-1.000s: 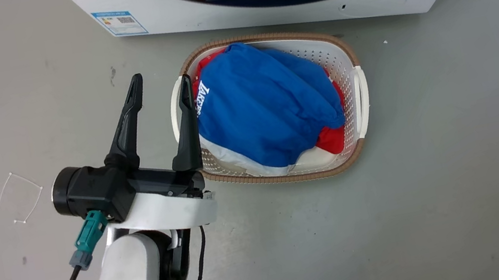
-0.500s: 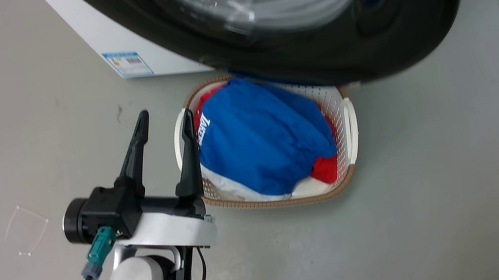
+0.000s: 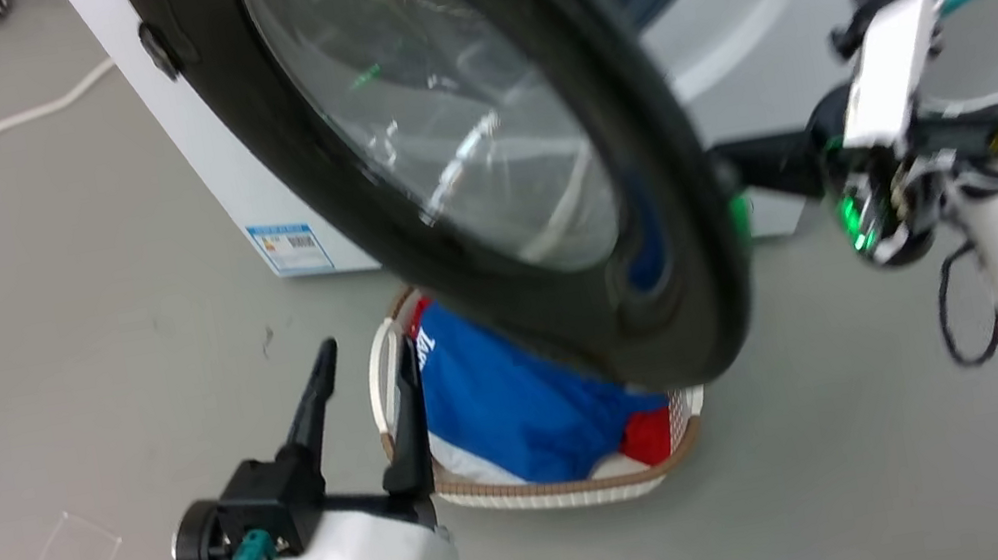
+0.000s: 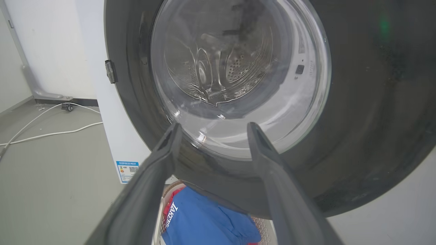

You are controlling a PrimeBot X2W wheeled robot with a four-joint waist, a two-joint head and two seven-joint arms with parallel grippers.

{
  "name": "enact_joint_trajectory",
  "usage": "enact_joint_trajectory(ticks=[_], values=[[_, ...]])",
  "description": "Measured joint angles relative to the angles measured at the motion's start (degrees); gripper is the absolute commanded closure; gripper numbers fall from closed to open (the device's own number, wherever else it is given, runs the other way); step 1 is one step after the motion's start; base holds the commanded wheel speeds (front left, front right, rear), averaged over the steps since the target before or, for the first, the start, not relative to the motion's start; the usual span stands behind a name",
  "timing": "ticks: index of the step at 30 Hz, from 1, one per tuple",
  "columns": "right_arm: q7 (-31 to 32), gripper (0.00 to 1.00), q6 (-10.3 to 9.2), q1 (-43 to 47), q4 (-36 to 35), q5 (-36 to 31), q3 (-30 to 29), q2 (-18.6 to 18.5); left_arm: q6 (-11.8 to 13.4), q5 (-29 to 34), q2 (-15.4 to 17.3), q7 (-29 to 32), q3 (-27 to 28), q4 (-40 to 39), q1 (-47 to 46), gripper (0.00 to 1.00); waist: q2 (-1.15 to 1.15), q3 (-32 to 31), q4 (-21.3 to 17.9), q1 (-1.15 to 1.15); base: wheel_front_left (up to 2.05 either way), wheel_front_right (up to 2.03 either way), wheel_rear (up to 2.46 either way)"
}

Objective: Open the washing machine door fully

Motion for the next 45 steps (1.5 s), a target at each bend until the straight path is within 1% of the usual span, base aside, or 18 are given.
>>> enact_joint_trajectory(ticks=[7,13,17,22,24,27,29,33,37,39,41,42,43,44,45], values=[[2.11,1.0,0.0,9.53,-5.68,1.12,1.35,3.23,0.0,-0.57,0.0,0.0,-0.36,1.25,3.96,0.0,0.0,-5.27,0.01,-0.01,0.0,0.0,0.0],[2.29,1.0,0.0,15.13,-8.49,2.58,2.56,4.28,-0.11,-0.22,0.0,0.0,-0.63,2.14,5.72,0.0,0.0,-8.75,0.0,-0.01,0.0,0.0,0.0],[0.73,1.0,0.0,16.75,-9.7,3.36,4.45,4.43,-0.51,0.03,-0.01,0.0,-0.85,2.36,5.87,0.0,0.0,-9.78,-0.11,-0.01,0.0,0.0,0.0],[-3.38,1.0,0.0,18.1,-11.2,7.7,9.8,4.48,-0.62,0.03,-0.01,0.0,-1.26,2.79,5.91,0.0,0.0,-10.13,-0.29,-0.01,0.0,0.0,0.0],[-6.21,1.0,0.0,18.81,-11.91,8.65,11.63,4.63,-0.79,0.03,-0.01,0.0,-1.32,2.91,5.93,0.0,0.0,-10.27,-0.47,-0.01,0.0,0.0,0.0],[-12.5,1.0,0.0,19.81,-13.73,8.79,12.8,4.74,-0.85,0.02,-0.01,0.0,-1.34,3.19,6.12,0.0,0.0,-10.49,-0.86,-0.01,0.0,0.0,0.0],[-17.93,1.0,0.0,20.73,-15.69,6.7,12.7,4.74,-0.86,0.0,-0.01,0.0,-1.36,3.36,6.19,0.0,0.0,-10.72,-1.15,-0.01,0.0,0.0,0.0],[-28.28,1.0,0.0,25.25,-20.92,5.26,9.75,4.7,-0.81,-0.41,-0.01,0.0,-1.4,3.74,6.47,0.0,0.0,-11.03,-2.09,-0.01,0.0,0.0,0.0],[-37.33,1.0,0.01,32.59,-28.21,5.1,5.27,4.44,-0.63,-0.47,-0.01,0.0,-0.92,3.98,6.5,0.0,0.0,-11.39,-2.98,0.0,0.0,0.0,0.0],[-40.68,1.0,0.01,37.41,-31.93,6.49,3.0,4.43,-0.51,-0.46,-0.01,0.0,-0.34,4.08,6.53,0.0,0.0,-11.55,-3.51,0.0,0.0,0.0,0.0],[-43.69,1.0,0.0,42.09,-34.87,4.9,2.01,4.17,-0.42,-0.47,-0.01,0.0,0.47,4.03,6.62,0.0,0.0,-11.7,-4.16,0.0,0.0,0.0,0.0],[-46.36,1.0,0.0,46.53,-37.51,3.19,1.13,3.86,-0.42,-0.45,-0.01,0.0,1.09,4.04,6.82,0.0,0.0,-11.88,-4.7,0.0,0.0,0.0,0.0],[-46.36,1.0,0.0,46.53,-37.51,3.19,1.13,3.86,-0.42,-0.45,-0.01,0.0,1.09,4.04,6.82,0.0,0.0,-11.88,-4.7,0.0,0.0,0.0,0.0],[-49.0,0.83,0.0,50.09,-39.87,0.74,0.32,3.46,-0.42,-0.21,0.0,0.0,1.52,4.08,6.97,0.0,0.0,-11.98,-5.15,0.0,0.0,0.0,0.0],[-50.12,0.53,0.0,51.57,-41.05,-0.51,0.07,3.25,-0.43,-0.07,0.0,0.0,1.69,4.1,7.05,0.0,0.0,-12.02,-5.37,0.0,0.0,0.0,0.0]])
